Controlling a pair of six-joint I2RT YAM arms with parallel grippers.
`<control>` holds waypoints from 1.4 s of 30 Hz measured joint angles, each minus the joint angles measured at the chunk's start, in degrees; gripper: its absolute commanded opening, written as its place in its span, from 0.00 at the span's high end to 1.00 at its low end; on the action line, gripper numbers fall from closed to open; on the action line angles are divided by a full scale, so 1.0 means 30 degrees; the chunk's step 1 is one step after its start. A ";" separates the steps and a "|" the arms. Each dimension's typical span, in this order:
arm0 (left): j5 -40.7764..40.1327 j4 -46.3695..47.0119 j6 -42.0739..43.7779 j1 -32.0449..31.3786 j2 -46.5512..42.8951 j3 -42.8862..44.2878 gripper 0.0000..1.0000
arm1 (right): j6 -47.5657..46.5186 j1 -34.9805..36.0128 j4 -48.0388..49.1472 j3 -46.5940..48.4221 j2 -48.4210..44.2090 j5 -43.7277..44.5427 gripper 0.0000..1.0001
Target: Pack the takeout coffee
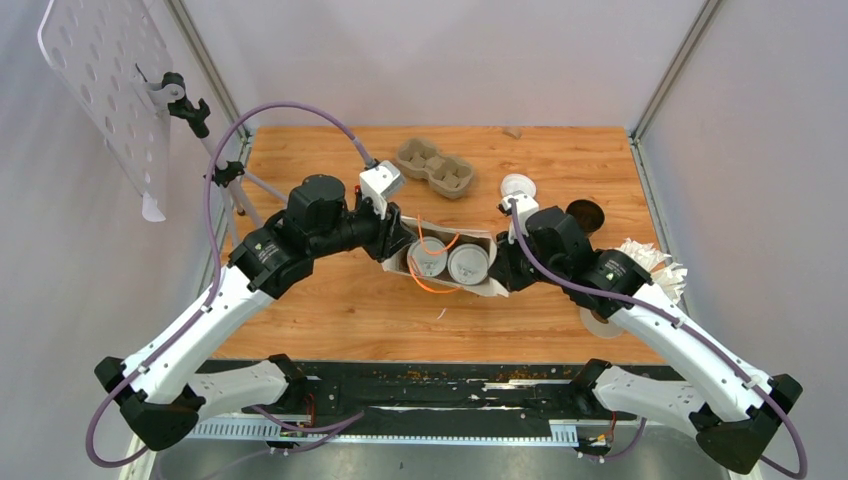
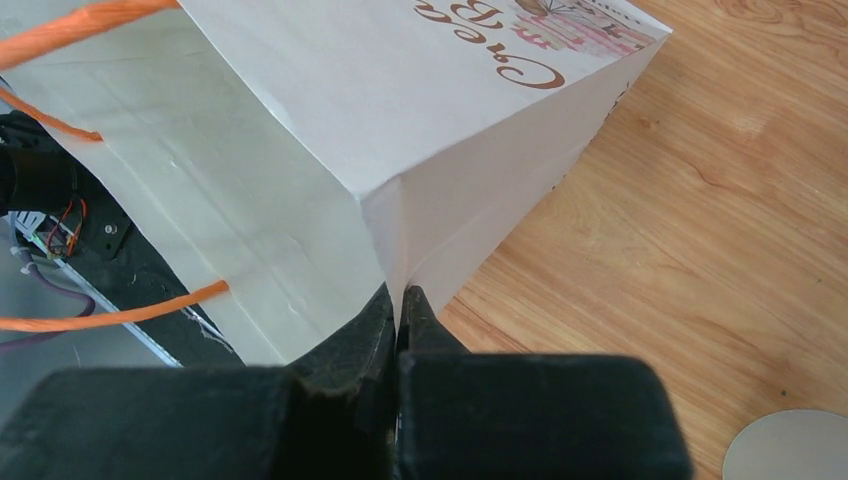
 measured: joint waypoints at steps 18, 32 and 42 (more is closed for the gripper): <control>0.2550 0.1086 0.6550 -0.0189 -0.0736 -0.2492 0.72 | -0.1224 0.0000 0.0153 -0.0262 -0.0211 -0.0459 1.00; 0.3293 0.2841 0.8284 -0.1763 0.0066 -0.5333 0.76 | -0.1224 0.0000 0.0342 0.0335 0.0517 -0.0452 0.93; 0.1151 0.4153 0.9318 -0.2900 0.0131 -0.6047 0.78 | -0.0823 0.0000 0.0306 0.0335 0.0532 -0.0255 1.00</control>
